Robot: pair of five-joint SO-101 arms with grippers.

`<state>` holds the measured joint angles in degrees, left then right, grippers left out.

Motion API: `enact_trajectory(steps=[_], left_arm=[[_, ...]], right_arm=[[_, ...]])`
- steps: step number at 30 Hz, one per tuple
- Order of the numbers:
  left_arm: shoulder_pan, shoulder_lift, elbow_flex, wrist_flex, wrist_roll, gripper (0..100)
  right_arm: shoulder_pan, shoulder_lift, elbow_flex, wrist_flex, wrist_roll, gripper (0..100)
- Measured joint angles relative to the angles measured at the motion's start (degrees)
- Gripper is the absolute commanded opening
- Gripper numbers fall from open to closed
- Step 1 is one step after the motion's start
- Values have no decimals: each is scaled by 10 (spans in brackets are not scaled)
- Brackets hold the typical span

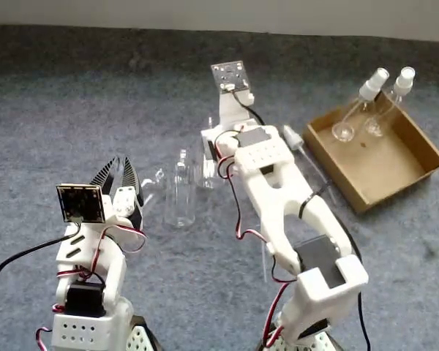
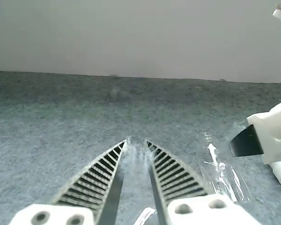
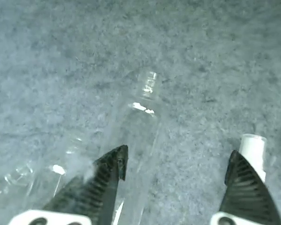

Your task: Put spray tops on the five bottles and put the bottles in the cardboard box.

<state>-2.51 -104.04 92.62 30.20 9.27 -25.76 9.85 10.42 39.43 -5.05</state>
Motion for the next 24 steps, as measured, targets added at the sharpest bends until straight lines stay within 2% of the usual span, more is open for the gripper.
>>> enact_trajectory(steps=[11,21,24], left_arm=[[0,0,0,0,0,5],[0,0,0,0,0,5],[0,0,0,0,0,5]], right_arm=[[-8,95,-19,-123,-12,293],[-9,164,-18,-131,-11,291],[-9,168,-19,-133,-11,217]])
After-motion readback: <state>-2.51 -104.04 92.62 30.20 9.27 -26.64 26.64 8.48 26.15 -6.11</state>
